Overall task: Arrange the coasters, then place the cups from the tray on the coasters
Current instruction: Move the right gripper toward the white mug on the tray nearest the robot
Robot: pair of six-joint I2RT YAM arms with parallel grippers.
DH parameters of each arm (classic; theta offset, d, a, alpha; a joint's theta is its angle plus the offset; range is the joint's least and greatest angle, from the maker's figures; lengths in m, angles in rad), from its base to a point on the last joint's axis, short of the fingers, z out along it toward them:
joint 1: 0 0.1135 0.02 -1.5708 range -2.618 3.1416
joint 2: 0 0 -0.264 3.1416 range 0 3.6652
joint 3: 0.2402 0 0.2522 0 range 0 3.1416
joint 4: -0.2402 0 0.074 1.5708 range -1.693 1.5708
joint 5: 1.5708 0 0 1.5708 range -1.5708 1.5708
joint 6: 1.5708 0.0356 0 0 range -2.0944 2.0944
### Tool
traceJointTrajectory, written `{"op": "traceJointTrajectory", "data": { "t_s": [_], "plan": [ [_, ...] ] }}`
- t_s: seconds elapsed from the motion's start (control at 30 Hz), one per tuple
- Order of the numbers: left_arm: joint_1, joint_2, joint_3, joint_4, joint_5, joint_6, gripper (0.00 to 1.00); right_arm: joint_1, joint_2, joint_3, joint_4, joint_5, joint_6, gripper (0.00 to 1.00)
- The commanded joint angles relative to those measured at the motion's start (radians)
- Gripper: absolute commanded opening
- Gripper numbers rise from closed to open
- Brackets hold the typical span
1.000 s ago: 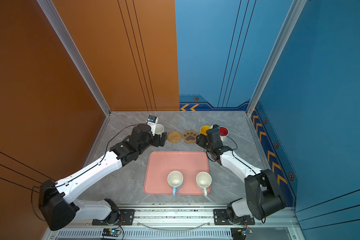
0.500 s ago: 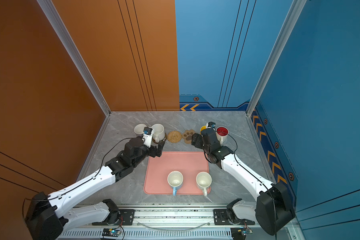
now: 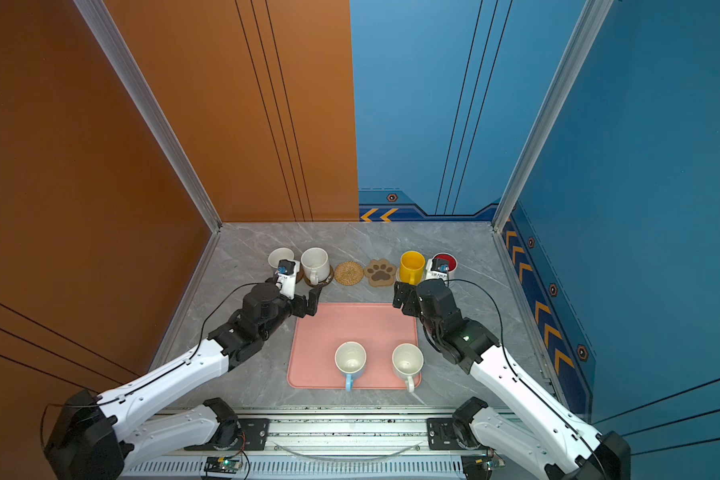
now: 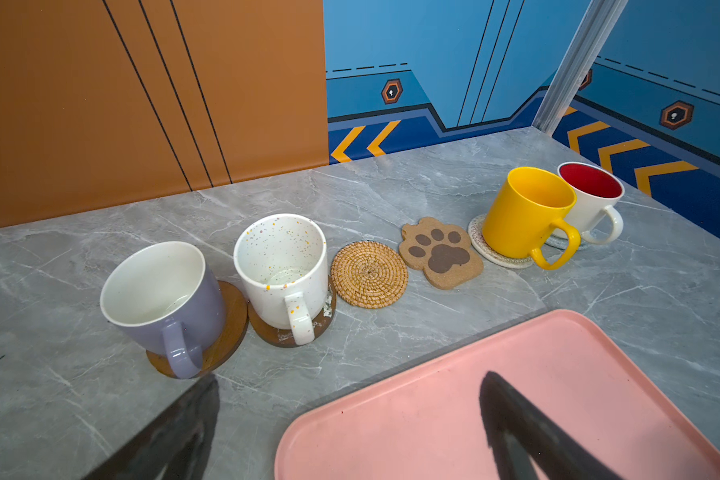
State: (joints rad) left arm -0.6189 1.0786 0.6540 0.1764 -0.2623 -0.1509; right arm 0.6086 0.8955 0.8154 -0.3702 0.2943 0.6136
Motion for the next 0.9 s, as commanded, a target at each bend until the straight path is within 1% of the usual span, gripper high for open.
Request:
{"op": "traceJointTrajectory", "data": {
  "t_s": [0.0,0.1,0.17,0.27,0.4,0.5,0.67,0.87],
  "plan": [
    [0.022,-0.023,-0.020,0.025,0.024,-0.024,0.98,0.038,-0.061,-0.029,-0.131,0.040,-0.025,0.99],
    [0.034,-0.028,-0.028,0.033,0.040,-0.035,0.98,0.085,-0.118,-0.041,-0.200,0.067,-0.012,1.00],
    [0.041,-0.028,-0.033,0.038,0.050,-0.040,0.98,0.136,-0.155,-0.045,-0.250,0.086,0.004,1.00],
    [0.049,-0.027,-0.033,0.040,0.059,-0.044,0.98,0.182,-0.194,-0.034,-0.342,0.088,0.027,1.00],
    [0.054,-0.026,-0.034,0.039,0.062,-0.046,0.98,0.264,-0.218,0.011,-0.518,0.110,0.067,1.00],
    [0.057,-0.026,-0.033,0.040,0.067,-0.050,0.98,0.337,-0.216,0.044,-0.632,0.132,0.120,0.99],
    [0.058,-0.018,-0.031,0.041,0.076,-0.052,0.98,0.436,-0.176,0.062,-0.730,0.082,0.197,0.98],
    [0.059,-0.021,-0.030,0.041,0.078,-0.055,0.98,0.500,-0.140,0.063,-0.799,-0.012,0.271,0.96]
  ]
}}
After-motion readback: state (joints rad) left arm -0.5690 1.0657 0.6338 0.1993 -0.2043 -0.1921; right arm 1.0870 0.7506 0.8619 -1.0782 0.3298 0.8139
